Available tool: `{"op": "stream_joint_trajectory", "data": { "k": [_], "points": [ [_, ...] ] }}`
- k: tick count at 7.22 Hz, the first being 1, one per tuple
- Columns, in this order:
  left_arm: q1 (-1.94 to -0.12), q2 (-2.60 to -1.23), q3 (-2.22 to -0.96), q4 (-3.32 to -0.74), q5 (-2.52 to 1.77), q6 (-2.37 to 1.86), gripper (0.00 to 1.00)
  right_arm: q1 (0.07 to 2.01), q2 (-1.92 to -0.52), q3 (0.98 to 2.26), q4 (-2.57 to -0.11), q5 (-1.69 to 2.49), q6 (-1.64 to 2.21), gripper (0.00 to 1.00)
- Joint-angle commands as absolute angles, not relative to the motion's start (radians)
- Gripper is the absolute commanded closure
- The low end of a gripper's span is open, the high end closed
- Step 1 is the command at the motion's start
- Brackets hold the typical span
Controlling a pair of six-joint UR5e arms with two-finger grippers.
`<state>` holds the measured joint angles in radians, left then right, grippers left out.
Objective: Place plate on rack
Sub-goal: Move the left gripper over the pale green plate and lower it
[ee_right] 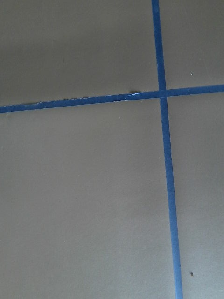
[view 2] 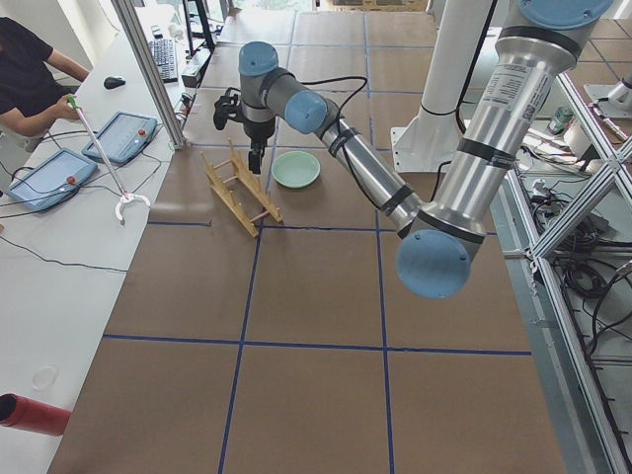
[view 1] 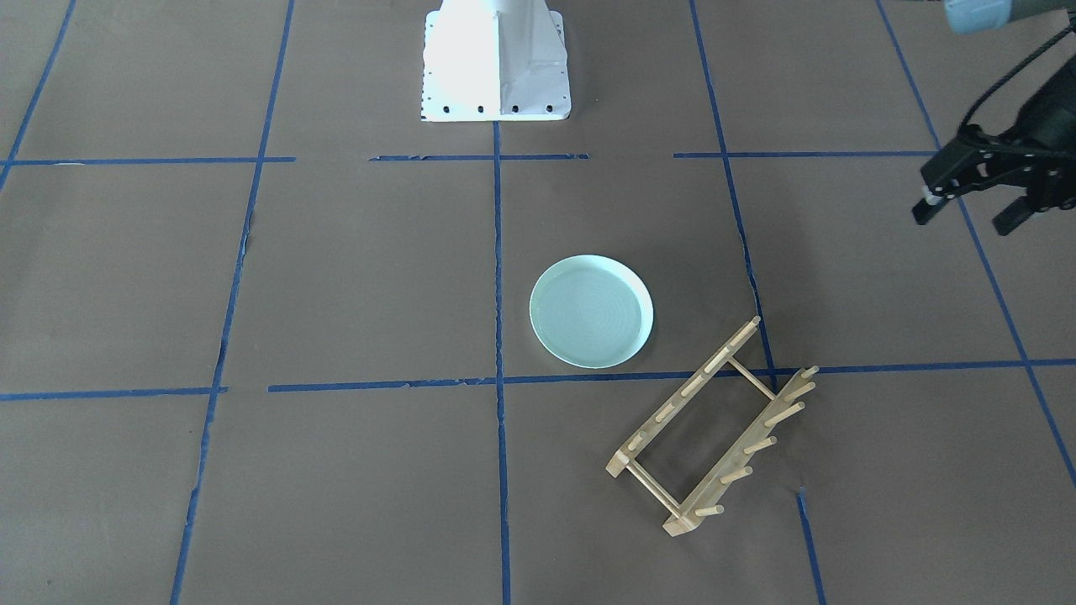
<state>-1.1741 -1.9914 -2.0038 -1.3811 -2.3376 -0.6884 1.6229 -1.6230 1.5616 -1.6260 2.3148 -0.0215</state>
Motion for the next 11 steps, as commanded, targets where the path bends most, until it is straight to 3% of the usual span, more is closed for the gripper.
{"op": "stream_joint_trajectory", "data": {
  "k": [1, 3, 6, 8, 11],
  "points": [
    [-0.963, -2.149, -2.005, -1.336, -2.227, -0.944, 0.00, 1.623, -1.623, 1.562, -1.626, 2.315, -0.021, 0.00],
    [-0.777, -2.218, -1.991, -1.330, -2.029, -1.055, 0.00, 1.623, -1.623, 1.562, -1.626, 2.315, -0.021, 0.00],
    [-0.689, -2.396, -1.800, -1.279, -1.930, -1.074, 0.00, 1.623, -1.623, 1.562, -1.626, 2.315, -0.021, 0.00],
    [-0.580, -2.404, -1.740, -1.291, -1.786, -1.181, 0.00, 1.623, -1.623, 1.562, -1.626, 2.315, -0.021, 0.00],
    [-0.520, -2.410, -1.498, -1.570, -1.782, -1.233, 0.00, 1.623, -1.621, 1.562, -1.626, 2.315, -0.021, 0.00]
  ]
}}
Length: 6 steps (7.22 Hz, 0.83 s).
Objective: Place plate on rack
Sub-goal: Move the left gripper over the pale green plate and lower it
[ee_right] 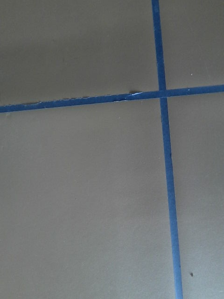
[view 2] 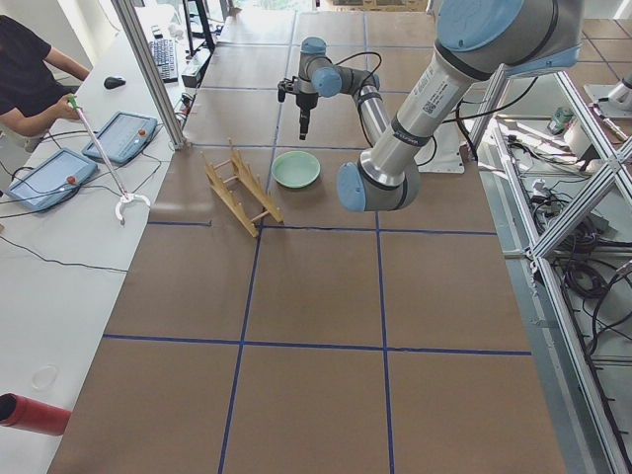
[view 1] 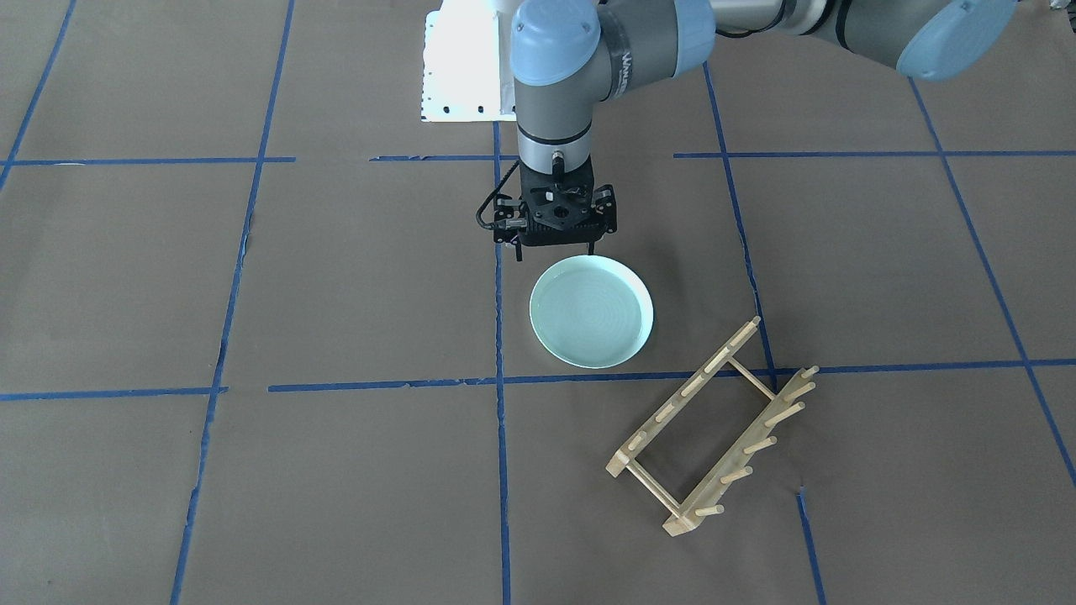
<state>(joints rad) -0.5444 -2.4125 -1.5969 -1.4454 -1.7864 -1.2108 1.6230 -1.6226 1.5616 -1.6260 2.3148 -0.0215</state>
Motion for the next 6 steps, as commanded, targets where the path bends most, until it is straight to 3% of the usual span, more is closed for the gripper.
{"op": "stream_joint_trajectory", "data": {
  "k": [1, 6],
  "points": [
    [-0.517, -2.410, -1.450, -1.633, -1.782, -1.252, 0.00, 1.623, -1.623, 1.562, -1.626, 2.315, -0.021, 0.00],
    [-0.503, -2.410, -1.371, -1.726, -1.744, -1.272, 0.04, 1.623, -1.623, 1.562, -1.626, 2.315, -0.021, 0.00]
  ]
}}
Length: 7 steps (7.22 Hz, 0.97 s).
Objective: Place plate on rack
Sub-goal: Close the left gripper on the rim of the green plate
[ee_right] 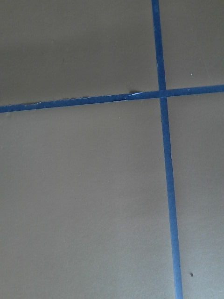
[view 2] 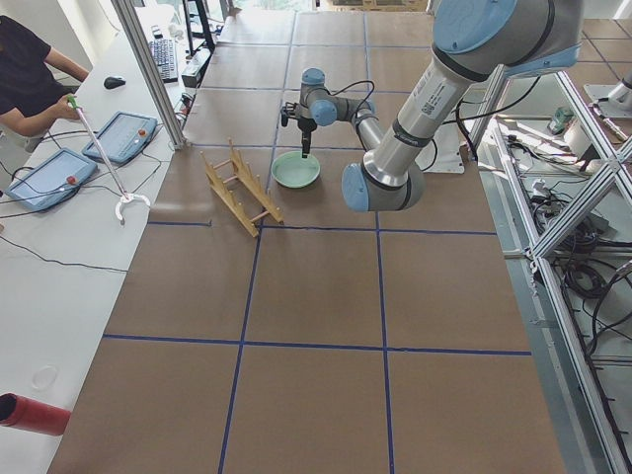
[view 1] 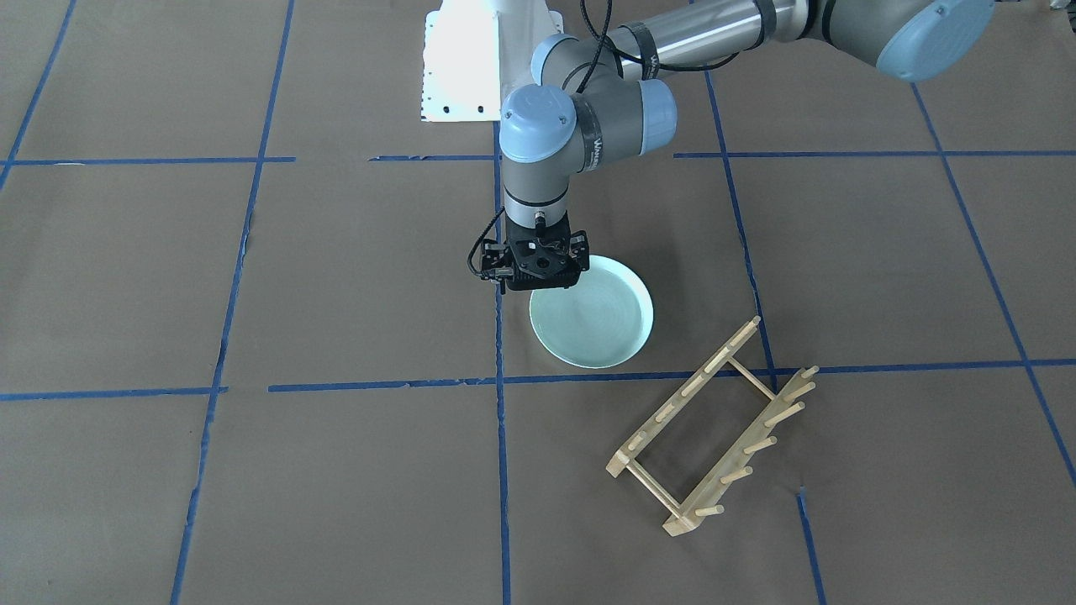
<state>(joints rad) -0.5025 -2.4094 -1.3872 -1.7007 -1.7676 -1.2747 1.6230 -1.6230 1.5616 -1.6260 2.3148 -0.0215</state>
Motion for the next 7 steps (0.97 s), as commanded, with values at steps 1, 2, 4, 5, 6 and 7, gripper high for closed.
{"op": "stream_joint_trajectory", "data": {
  "k": [1, 2, 4, 5, 6, 7],
  "points": [
    [-0.503, -2.410, -1.371, -1.726, -1.744, -1.269, 0.06, 1.623, -1.623, 1.562, -1.626, 2.315, -0.021, 0.00],
    [-0.503, -2.410, -1.371, -1.726, -1.744, -1.269, 0.16, 1.623, -1.623, 1.562, -1.626, 2.315, -0.021, 0.00],
    [-0.503, -2.410, -1.371, -1.727, -1.744, -1.269, 0.44, 1.623, -1.623, 1.562, -1.626, 2.315, -0.021, 0.00],
    [-0.503, -2.410, -1.371, -1.727, -1.744, -1.264, 0.48, 1.623, -1.623, 1.562, -1.626, 2.315, -0.021, 0.00],
    [-0.503, -2.410, -1.371, -1.727, -1.744, -1.264, 0.48, 1.623, -1.623, 1.562, -1.626, 2.315, -0.021, 0.00],
    [-0.503, -2.410, -1.371, -1.727, -1.744, -1.262, 0.48, 1.623, -1.623, 1.562, -1.626, 2.315, -0.021, 0.00]
  ]
}}
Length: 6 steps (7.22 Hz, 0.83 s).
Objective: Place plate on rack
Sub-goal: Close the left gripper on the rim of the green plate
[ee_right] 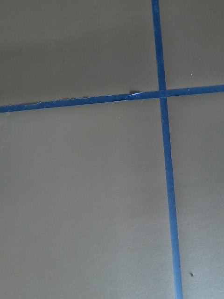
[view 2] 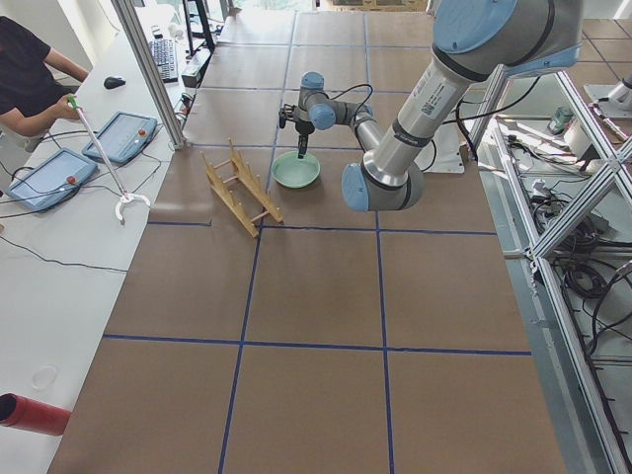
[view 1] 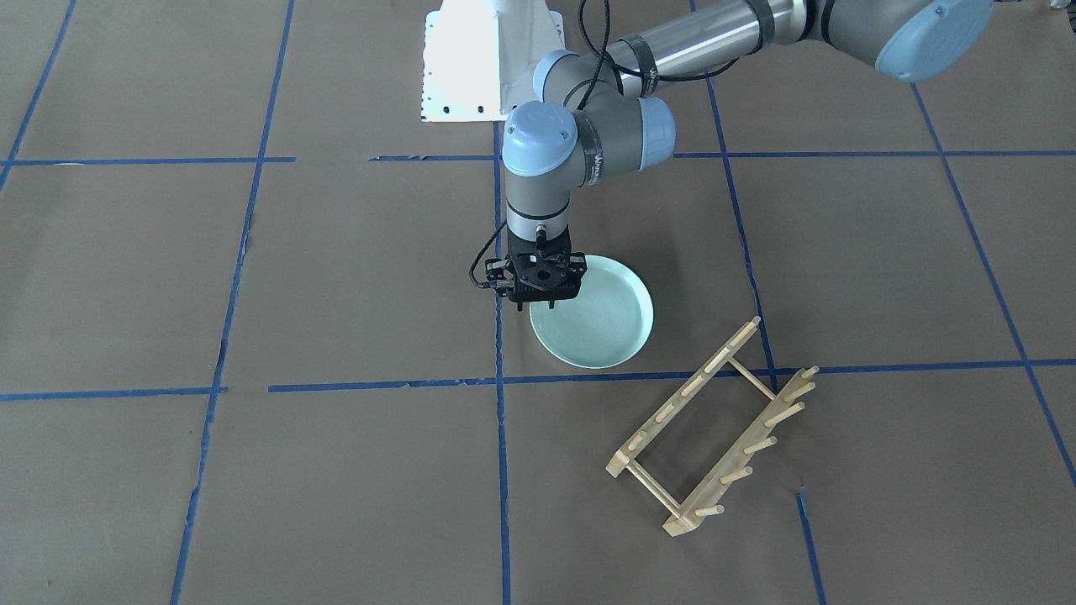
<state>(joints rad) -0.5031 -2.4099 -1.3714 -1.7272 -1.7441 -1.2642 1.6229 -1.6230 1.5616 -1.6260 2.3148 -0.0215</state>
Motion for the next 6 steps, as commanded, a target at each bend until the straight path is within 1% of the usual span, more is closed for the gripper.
{"op": "stream_joint_trajectory", "data": {
  "k": [1, 4, 5, 6],
  "points": [
    [-0.503, -2.410, -1.368, -1.729, -1.744, -1.261, 0.48, 1.623, -1.623, 1.562, -1.626, 2.315, -0.021, 0.00],
    [-0.503, -2.411, -1.359, -1.730, -1.744, -1.261, 0.48, 1.623, -1.623, 1.562, -1.626, 2.315, -0.021, 0.00],
    [-0.502, -2.411, -1.358, -1.730, -1.744, -1.261, 0.56, 1.623, -1.623, 1.562, -1.626, 2.315, -0.021, 0.00],
    [-0.502, -2.413, -1.359, -1.730, -1.744, -1.261, 0.76, 1.623, -1.623, 1.562, -1.626, 2.315, -0.021, 0.00]
  ]
}}
